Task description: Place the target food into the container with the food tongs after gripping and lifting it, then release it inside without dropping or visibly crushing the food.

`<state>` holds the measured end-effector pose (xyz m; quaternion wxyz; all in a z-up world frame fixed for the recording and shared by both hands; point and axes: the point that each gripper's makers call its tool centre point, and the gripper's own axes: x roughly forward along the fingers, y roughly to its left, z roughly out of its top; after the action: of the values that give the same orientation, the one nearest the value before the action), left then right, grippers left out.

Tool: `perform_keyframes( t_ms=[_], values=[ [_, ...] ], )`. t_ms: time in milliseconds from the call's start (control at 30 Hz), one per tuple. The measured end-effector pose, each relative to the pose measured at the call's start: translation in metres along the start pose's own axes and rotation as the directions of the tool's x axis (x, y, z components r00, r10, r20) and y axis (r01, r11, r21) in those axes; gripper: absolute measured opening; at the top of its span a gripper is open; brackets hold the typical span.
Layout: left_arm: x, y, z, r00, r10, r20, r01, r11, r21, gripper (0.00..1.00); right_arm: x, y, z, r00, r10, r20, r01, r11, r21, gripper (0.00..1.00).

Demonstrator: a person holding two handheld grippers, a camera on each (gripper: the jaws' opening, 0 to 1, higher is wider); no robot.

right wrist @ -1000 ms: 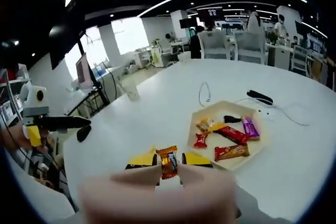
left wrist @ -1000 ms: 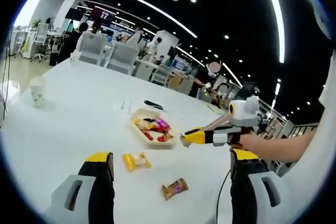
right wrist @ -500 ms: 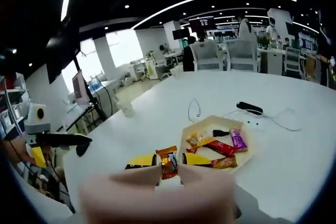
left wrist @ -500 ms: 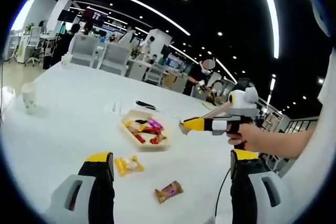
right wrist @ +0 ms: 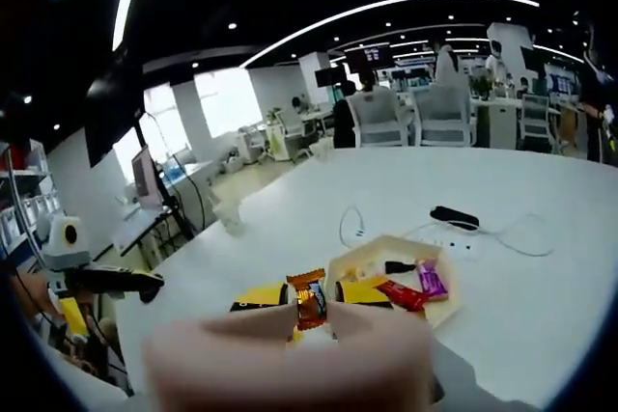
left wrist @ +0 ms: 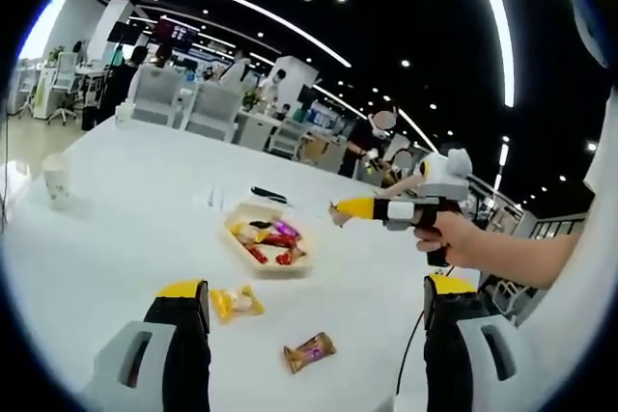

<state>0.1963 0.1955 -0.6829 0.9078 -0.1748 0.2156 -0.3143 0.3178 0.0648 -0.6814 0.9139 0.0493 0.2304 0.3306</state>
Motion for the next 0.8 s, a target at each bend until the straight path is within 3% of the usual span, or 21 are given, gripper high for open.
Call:
perform_keyframes(
  t_ms=[233,433,800],
  values=[
    [-0.001,0.001,0.006,1.000,0.009,0.020,-0.009,1.000,0.000,0.92,0.004,-0.001,0.009,1.000,0.001,0.019,-0.001,1.000,0.006,0.18],
    [-0.002,-0.001,0.002,1.000,0.008,0.002,-0.008,1.000,0.005,0.92,0.010,0.008,0.013,1.000,0.016,0.015,-0.016,1.000,-0.020,0.18],
    [-0.005,-0.003,0.004,1.000,0.013,0.014,-0.014,1.000,0.003,0.91,0.017,0.003,0.025,0.999,0.000,0.041,0.001,1.000,-0.006,0.19]
  ],
)
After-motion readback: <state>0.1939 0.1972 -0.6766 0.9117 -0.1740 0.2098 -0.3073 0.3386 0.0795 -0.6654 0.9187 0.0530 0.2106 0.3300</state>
